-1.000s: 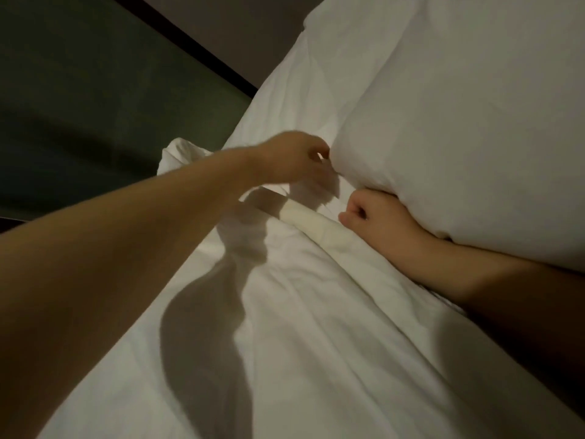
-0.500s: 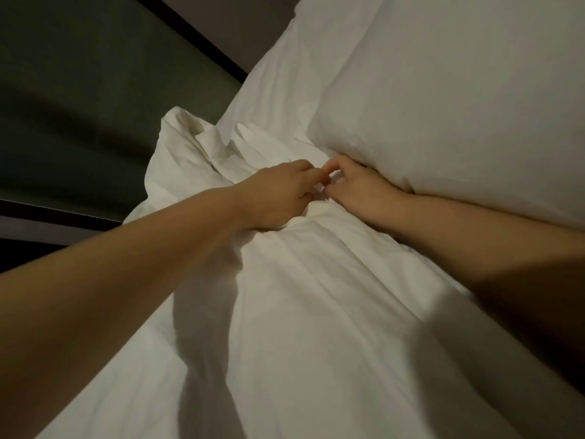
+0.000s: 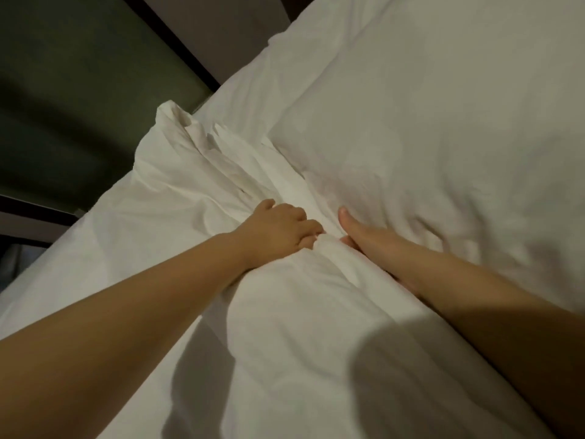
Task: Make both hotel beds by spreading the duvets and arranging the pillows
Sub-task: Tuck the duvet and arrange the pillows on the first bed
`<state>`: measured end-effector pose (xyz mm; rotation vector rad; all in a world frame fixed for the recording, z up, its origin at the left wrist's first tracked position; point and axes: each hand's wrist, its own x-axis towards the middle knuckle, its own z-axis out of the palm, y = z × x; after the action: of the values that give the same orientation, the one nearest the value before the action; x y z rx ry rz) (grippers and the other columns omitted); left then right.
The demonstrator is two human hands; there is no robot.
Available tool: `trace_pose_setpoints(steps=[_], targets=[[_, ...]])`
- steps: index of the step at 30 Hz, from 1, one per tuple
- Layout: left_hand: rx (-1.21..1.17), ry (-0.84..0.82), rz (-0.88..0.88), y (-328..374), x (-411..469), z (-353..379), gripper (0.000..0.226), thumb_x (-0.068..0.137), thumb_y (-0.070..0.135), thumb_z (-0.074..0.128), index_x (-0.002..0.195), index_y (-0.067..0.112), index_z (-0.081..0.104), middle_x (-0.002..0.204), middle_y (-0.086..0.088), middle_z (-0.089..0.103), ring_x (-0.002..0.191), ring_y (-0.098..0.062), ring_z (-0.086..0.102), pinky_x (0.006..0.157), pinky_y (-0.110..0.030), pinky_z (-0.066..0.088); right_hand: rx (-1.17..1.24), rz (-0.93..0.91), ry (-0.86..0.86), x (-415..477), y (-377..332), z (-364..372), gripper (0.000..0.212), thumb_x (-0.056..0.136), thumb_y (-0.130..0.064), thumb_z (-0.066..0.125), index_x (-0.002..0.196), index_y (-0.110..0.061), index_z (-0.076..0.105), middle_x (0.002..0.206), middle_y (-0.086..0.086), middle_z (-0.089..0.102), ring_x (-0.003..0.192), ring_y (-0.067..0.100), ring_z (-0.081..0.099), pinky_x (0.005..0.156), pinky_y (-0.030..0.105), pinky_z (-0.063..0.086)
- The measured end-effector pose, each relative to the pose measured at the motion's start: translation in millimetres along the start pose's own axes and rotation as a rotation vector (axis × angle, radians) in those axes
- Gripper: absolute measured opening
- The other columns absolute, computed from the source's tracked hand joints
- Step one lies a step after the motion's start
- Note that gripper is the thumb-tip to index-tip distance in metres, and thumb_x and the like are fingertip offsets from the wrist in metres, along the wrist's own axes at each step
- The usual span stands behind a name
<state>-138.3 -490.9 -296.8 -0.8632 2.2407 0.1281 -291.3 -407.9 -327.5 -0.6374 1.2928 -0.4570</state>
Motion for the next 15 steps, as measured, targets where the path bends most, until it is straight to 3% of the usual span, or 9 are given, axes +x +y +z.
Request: trace_pose_setpoints(steps=[3,5,8,11,15], targets=[[0.019,-0.022,0.021,21.3,-6.7,-3.5,0.048,0.099,0.024,0.038,0.144,0.037,0.029,0.148,-0.003,0.028,0.134,-0.022,0.032,0.109,-0.047,0.017,-0.042,-0.009,-0.043,-37.3,14.2,1.9,0.067,0.089,-0.066,0.036,0.137,-0.022,0.049,0.144,0.003,0.046,0.129,0.018,0.044,0.105,0.025,0.027],[0.052,-0.038,0.09,38.2,-10.9,-8.0,0.05,0.1,0.019,0.035,0.145,0.038,0.025,0.154,0.001,0.021,0.139,-0.021,0.025,0.108,-0.048,0.018,-0.103,-0.031,-0.136,-60.6,21.8,4.6,0.077,0.074,-0.07,0.051,0.136,-0.023,0.05,0.14,-0.001,0.051,0.127,0.015,0.048,0.111,0.026,0.028],[0.216,-0.063,0.159,52.0,-23.2,-11.6,0.049,0.099,0.016,0.035,0.144,0.036,0.029,0.141,0.003,0.042,0.133,-0.019,0.033,0.105,-0.042,0.024,-0.246,-0.054,-0.199,-91.9,28.9,11.3,0.081,0.066,-0.071,0.056,0.135,-0.03,0.05,0.129,-0.009,0.057,0.115,0.012,0.055,0.104,0.027,0.038],[0.29,-0.026,0.088,50.4,-49.5,-17.6,0.053,0.093,0.009,0.038,0.14,0.033,0.041,0.126,0.003,0.053,0.119,-0.02,0.041,0.102,-0.034,0.028,-0.299,-0.094,-0.239,-118.4,32.4,19.7,0.081,0.066,-0.075,0.054,0.136,-0.036,0.047,0.123,-0.015,0.057,0.108,0.008,0.055,0.096,0.023,0.037],[0.237,0.037,-0.005,50.2,-90.3,-14.3,0.056,0.088,0.005,0.039,0.136,0.034,0.045,0.119,0.005,0.053,0.117,-0.018,0.039,0.103,-0.031,0.022,-0.492,-0.069,-0.228,-151.3,46.3,26.2,0.086,0.069,-0.08,0.05,0.142,-0.037,0.039,0.14,-0.013,0.047,0.122,0.013,0.049,0.104,0.026,0.033]])
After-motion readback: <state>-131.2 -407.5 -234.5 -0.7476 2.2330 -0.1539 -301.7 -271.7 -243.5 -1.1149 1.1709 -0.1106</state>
